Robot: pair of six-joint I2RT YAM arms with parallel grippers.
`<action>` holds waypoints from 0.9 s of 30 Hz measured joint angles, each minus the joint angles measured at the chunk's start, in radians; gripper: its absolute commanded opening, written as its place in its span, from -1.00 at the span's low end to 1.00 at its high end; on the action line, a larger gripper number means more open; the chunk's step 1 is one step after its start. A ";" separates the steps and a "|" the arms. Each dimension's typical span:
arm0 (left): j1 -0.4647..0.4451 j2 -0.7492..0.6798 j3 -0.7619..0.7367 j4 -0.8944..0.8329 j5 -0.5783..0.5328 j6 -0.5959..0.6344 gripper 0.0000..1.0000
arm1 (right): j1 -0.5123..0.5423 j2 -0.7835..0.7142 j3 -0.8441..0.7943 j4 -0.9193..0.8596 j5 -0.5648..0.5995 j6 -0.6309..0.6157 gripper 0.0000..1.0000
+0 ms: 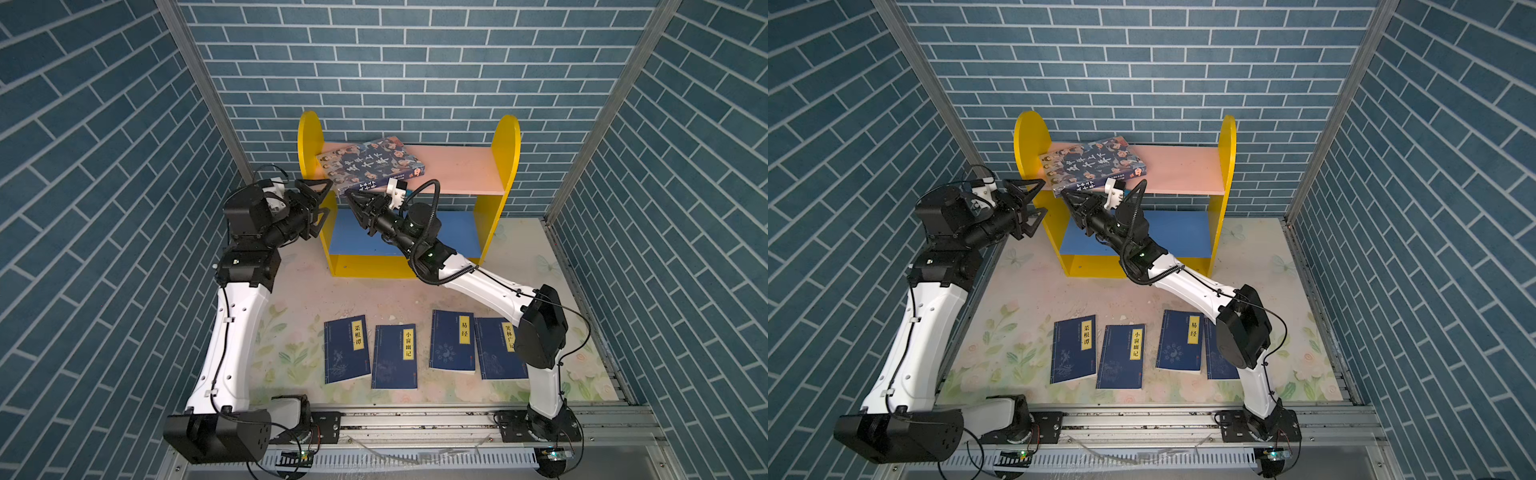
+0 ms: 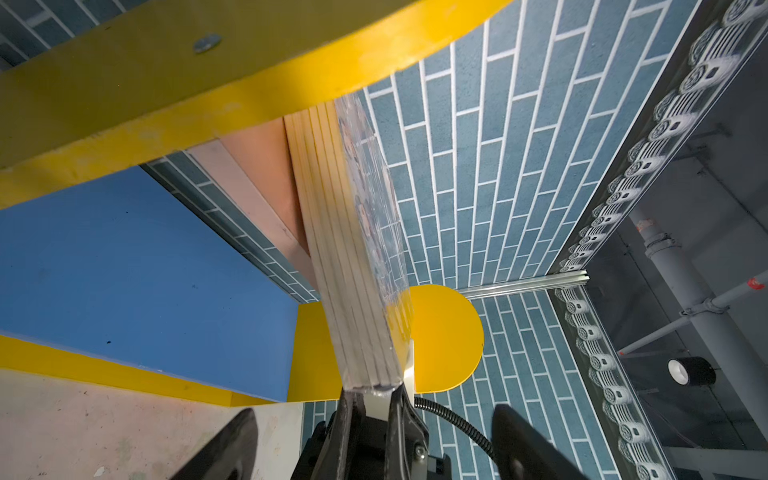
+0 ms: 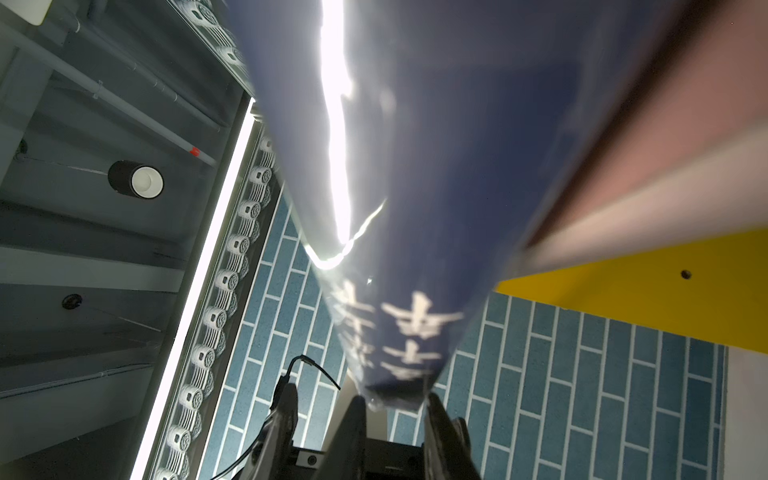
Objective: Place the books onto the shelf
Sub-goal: 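Open both grippers and release the wrapped book on the shelf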
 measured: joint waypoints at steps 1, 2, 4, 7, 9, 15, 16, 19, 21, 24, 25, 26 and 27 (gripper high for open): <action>0.000 -0.001 0.000 0.001 0.000 0.014 0.78 | 0.000 0.003 0.005 -0.001 -0.005 0.000 -0.48; 0.000 -0.002 0.000 0.001 0.000 0.026 0.77 | 0.000 0.005 0.009 -0.001 -0.009 0.000 -0.48; 0.000 -0.002 0.000 0.005 0.002 0.045 0.76 | 0.000 0.010 0.016 0.000 -0.021 0.008 -0.48; 0.000 -0.002 -0.001 0.024 0.007 0.060 0.75 | -0.001 0.013 0.016 0.006 -0.035 0.007 -0.47; 0.000 -0.002 -0.001 0.041 0.011 0.064 0.74 | -0.002 0.013 0.016 0.006 -0.040 0.007 -0.46; 0.000 -0.002 -0.001 0.063 0.022 0.080 0.73 | -0.002 0.007 -0.001 0.020 -0.059 0.003 -0.45; 0.000 -0.002 -0.001 0.065 0.023 0.087 0.72 | -0.002 0.005 -0.002 0.015 -0.064 0.003 -0.44; 0.000 -0.002 0.005 0.058 0.023 0.139 0.72 | -0.003 -0.006 -0.002 -0.032 -0.091 -0.008 -0.42; 0.000 -0.002 0.026 0.031 0.026 0.192 0.72 | -0.004 -0.017 -0.002 -0.082 -0.113 -0.029 -0.40; 0.000 0.000 0.097 -0.027 0.034 0.298 0.72 | -0.011 -0.053 -0.002 -0.194 -0.151 -0.087 -0.39; 0.000 0.000 0.133 -0.053 0.040 0.348 0.72 | -0.016 -0.072 -0.002 -0.241 -0.165 -0.112 -0.38; 0.000 0.000 0.165 -0.074 0.042 0.395 0.73 | -0.022 -0.090 -0.001 -0.278 -0.179 -0.135 -0.38; 0.000 0.000 0.204 -0.105 0.042 0.453 0.73 | -0.030 -0.111 0.006 -0.330 -0.190 -0.166 -0.37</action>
